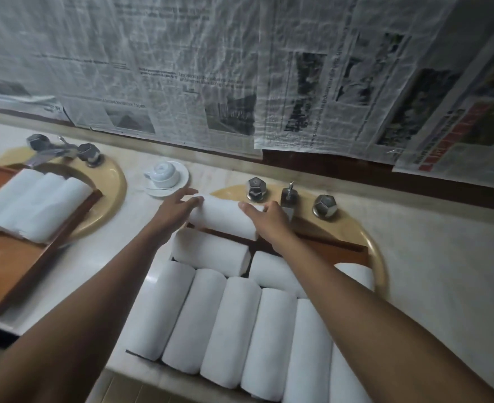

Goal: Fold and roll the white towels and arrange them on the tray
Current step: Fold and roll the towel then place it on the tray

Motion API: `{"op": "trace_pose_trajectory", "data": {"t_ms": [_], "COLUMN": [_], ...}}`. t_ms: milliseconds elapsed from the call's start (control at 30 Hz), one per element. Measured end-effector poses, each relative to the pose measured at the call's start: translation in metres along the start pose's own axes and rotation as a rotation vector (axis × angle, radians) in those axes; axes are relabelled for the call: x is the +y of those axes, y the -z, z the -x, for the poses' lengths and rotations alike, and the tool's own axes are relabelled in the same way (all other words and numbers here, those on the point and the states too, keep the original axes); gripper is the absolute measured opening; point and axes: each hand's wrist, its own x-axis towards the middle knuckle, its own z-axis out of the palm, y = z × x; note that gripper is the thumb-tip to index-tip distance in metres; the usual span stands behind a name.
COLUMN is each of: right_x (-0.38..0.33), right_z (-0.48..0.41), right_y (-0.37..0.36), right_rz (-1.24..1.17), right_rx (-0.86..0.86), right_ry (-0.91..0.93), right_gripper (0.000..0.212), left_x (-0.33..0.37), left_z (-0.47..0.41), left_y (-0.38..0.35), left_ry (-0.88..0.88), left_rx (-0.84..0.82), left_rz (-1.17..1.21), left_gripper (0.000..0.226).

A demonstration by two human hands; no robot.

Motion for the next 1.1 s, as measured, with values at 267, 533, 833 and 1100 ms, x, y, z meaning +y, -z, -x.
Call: {"op": "trace_pose_trajectory", "data": {"t_ms": [267,533,833,1100], "right_x": [-0.005,0.002,0.013,0.036], "right_z": [-0.018,-0.001,-0.006,0.005], "right_y": [-0.03,-0.018,-0.019,-0.004], "right_rz": [0.266,0.651,0.55,0.429], "right_rx": [-0.04,-0.058,-0.228,-0.203], "right_ry": [-0.154,0.17,0.154,0.27], "right_gripper": [0.079,0.055,0.056,0.056], "left_x": [-0.027,-0.027,-0.039,-0.053], "left_z": [-0.043,-0.055,-0.046,0.004], "left_y": [-0.005,-0.003,-0.007,-0.002], "left_ry": [0.066,0.141,0.124,0.022], "left_rx": [-0.025,-0.012,0.018,0.034], "left_rz": [-0.239,-0.322,-0.254,-0.275], "left_gripper": [0.033,0.044,0.051,0.052]}}
